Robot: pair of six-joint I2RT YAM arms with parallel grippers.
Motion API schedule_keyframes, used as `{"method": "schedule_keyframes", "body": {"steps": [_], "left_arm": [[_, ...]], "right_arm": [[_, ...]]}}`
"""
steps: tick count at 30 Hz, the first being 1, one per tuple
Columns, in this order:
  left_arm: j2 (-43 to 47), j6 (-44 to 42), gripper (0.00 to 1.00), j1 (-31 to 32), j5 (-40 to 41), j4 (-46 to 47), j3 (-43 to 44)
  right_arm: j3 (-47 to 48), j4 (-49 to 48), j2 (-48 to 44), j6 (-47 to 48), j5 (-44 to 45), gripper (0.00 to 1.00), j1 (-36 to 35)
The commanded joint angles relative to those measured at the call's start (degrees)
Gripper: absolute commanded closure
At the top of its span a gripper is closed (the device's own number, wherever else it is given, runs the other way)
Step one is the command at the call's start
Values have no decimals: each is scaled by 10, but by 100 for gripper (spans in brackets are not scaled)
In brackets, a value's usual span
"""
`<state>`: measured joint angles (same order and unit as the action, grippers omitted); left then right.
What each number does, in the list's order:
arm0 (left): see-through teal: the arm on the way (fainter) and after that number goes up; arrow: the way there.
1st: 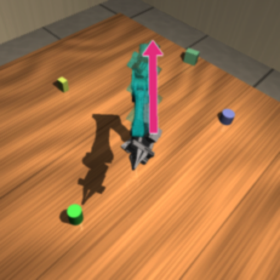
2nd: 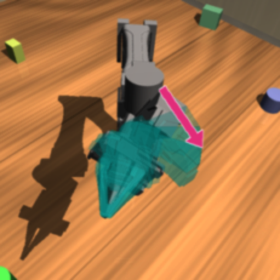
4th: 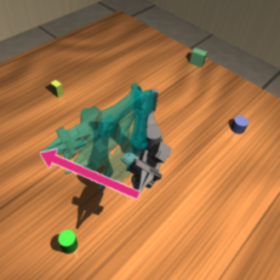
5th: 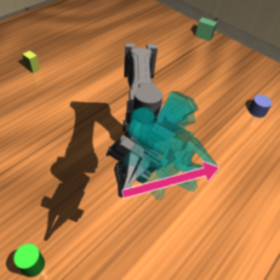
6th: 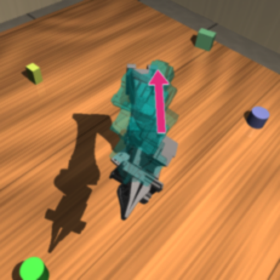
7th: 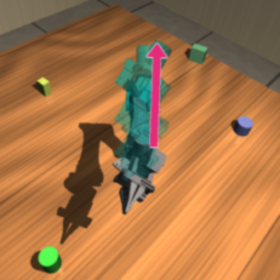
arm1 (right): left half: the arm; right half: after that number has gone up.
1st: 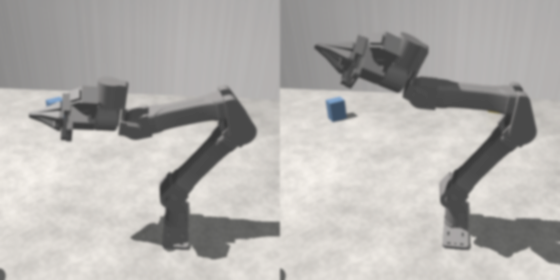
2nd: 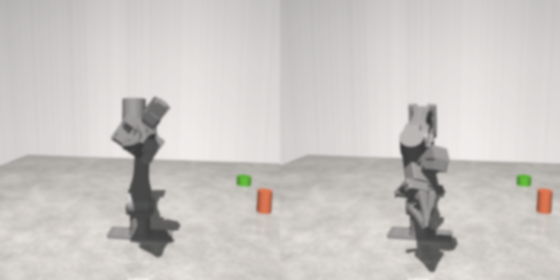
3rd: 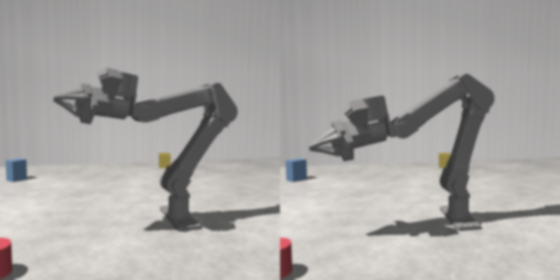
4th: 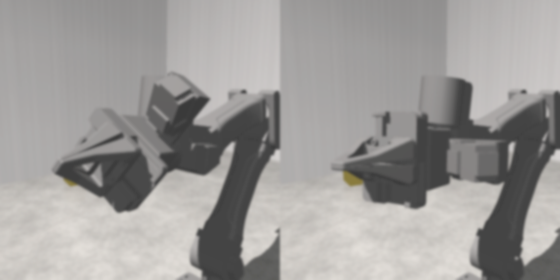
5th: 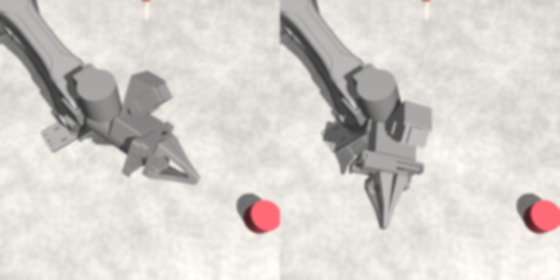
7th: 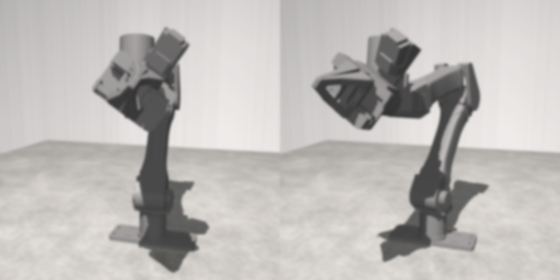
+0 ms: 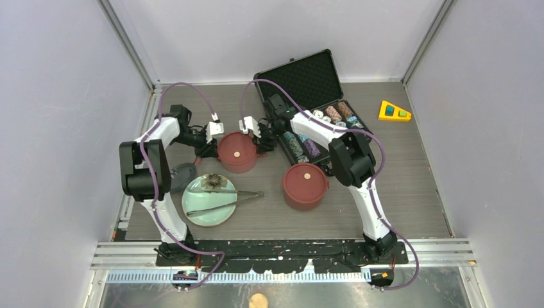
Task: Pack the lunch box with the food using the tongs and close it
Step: Pick up the packing box from the center of the board.
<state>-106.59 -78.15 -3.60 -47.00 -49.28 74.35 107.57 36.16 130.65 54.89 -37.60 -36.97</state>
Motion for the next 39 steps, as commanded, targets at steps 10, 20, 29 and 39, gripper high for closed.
{"method": "schedule_keyframes", "body": {"steps": [10, 20, 29, 39], "left_arm": [[35, 51, 99, 18, -38, -44, 51], [53, 82, 100, 26, -41, -51, 64], [72, 104, 100, 40, -35, -60, 82], [100, 143, 100, 79, -24, -61, 99]], "right_arm": [[29, -23, -35, -69, -35, 83, -9], [36, -21, -60, -92, -36, 85, -3], [39, -1, -89, -83, -25, 86, -2], [28, 28, -133, -80, -17, 86, -2]]}}
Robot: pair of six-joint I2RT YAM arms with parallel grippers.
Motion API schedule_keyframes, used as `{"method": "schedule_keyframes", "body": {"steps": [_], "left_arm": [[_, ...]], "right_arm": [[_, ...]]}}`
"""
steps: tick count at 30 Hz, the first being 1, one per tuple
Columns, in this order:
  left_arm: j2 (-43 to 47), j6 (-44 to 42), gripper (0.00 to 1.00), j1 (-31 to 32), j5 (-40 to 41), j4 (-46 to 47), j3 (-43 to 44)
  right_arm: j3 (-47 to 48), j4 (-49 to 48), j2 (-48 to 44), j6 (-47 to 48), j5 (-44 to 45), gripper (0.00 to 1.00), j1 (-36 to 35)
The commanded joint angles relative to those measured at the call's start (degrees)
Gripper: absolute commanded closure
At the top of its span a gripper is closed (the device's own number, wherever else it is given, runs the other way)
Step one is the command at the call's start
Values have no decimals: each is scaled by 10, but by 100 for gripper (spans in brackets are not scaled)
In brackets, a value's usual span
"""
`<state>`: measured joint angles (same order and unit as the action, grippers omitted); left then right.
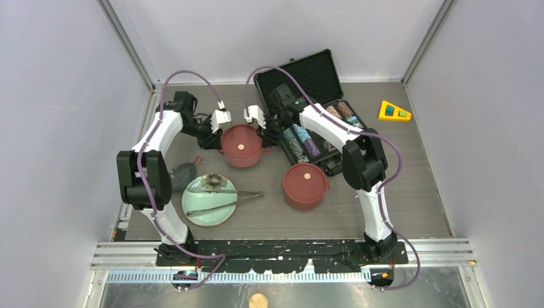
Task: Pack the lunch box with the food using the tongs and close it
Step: Pick up the packing box from the center of the board.
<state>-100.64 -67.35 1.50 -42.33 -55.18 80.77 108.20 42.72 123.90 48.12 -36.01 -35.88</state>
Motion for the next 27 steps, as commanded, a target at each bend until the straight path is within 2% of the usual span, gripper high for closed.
{"method": "schedule_keyframes", "body": {"steps": [1, 13, 27], "left_arm": [[42, 40, 100, 31, -72, -3, 38], [63, 68, 100, 74, -62, -25, 73], [89, 103, 100, 154, -40, -35, 98]], "right_arm": [[18, -35, -71, -11, -32, 86, -12], [5, 6, -122, -6, -23, 86, -3], [-85, 20, -224, -1, -12, 86, 2]]}}
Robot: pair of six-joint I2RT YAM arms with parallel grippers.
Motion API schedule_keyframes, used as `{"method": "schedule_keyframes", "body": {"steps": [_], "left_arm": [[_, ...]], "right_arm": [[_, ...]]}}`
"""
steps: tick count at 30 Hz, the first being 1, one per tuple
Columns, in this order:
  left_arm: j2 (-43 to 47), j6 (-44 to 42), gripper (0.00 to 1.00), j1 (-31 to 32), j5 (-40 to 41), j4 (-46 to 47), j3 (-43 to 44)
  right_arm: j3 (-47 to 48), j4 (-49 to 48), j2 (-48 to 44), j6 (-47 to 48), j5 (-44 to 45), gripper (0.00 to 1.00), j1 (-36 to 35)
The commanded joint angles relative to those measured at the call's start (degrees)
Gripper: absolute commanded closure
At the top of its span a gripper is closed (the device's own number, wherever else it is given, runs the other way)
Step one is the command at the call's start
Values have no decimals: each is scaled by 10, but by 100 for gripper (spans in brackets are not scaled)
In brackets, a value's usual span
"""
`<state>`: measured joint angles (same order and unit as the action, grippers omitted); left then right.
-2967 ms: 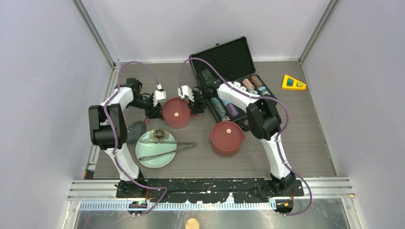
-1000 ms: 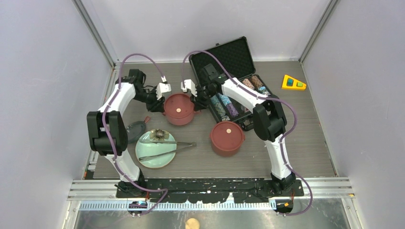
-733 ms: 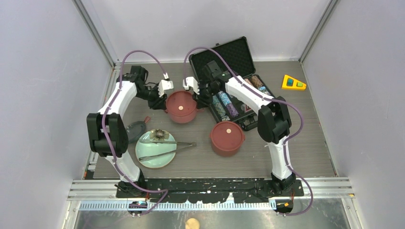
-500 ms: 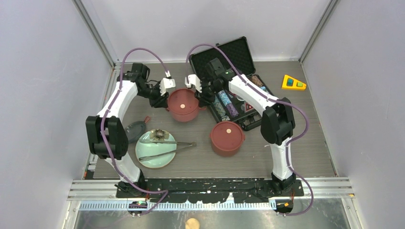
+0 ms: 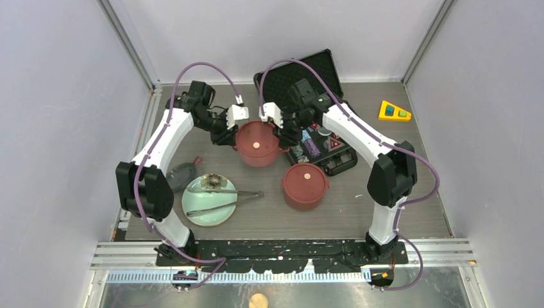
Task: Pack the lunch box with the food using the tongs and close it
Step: Pick up the packing box from the center of the board.
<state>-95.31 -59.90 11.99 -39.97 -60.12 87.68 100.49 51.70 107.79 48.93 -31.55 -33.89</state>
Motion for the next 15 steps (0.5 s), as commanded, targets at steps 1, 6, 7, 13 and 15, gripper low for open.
{"method": "schedule_keyframes", "body": {"steps": [1, 6, 7, 13, 15], "left_arm": [[38, 29, 100, 57, -59, 14, 29], [44, 48, 100, 99, -46, 21, 27], [44, 55, 100, 108, -42, 26, 26], [43, 88, 100, 159, -28, 50, 11], [45, 100, 100, 180, -21, 60, 3]], "right_arm": [[-18, -71, -71, -9, -55, 86, -17], [-67, -67, -115, -9, -56, 86, -9], [-77, -66, -124, -9, -56, 86, -7], [-136, -49, -183, -3, -57, 85, 4], [-155, -42, -203, -1, -57, 85, 8]]}}
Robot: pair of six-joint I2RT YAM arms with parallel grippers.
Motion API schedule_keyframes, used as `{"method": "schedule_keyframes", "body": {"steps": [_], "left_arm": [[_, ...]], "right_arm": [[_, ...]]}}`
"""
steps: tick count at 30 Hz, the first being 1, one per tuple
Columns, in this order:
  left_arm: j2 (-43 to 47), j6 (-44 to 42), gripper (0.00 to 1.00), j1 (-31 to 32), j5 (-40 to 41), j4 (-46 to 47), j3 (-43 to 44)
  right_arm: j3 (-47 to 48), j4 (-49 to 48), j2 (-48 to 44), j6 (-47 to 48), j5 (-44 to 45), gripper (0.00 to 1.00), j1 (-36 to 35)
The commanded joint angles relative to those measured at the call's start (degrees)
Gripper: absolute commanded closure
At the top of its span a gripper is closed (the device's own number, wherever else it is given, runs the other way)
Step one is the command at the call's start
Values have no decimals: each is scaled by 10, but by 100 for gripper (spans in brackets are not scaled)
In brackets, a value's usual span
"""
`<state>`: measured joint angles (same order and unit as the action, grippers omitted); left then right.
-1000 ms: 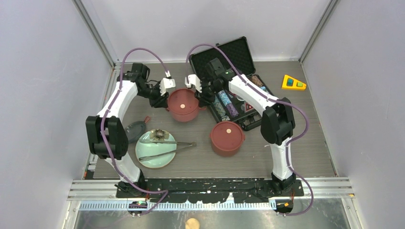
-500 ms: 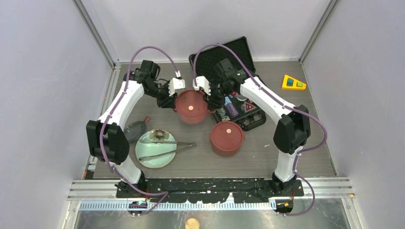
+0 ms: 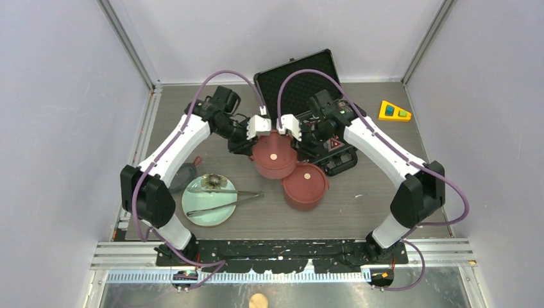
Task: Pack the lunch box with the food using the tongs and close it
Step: Pick up the packing box from the center of the board, then place the packing box into the packing box.
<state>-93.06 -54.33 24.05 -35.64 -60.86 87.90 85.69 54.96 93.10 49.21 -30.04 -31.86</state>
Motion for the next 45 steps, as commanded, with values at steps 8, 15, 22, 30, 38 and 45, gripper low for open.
{"method": "schedule_keyframes", "body": {"steps": [8, 15, 22, 30, 38, 45], "left_arm": [[10, 105, 100, 150, -47, 105, -12], [5, 139, 100, 192, -32, 128, -25], [-2, 175, 99, 232, 0, 153, -20], [-17, 192, 96, 242, 5, 170, -22], [-22, 210, 92, 243, 7, 192, -38], [-31, 211, 91, 245, 5, 195, -43]], "right_arm": [[-87, -45, -133, -6, -73, 85, 1], [-152, -14, -184, 9, -72, 83, 32], [-171, 1, -205, 18, -72, 81, 54], [-203, 0, -209, 38, -73, 79, 78], [-213, 0, -200, 51, -75, 76, 101], [-206, 12, -190, 66, -77, 72, 109]]}}
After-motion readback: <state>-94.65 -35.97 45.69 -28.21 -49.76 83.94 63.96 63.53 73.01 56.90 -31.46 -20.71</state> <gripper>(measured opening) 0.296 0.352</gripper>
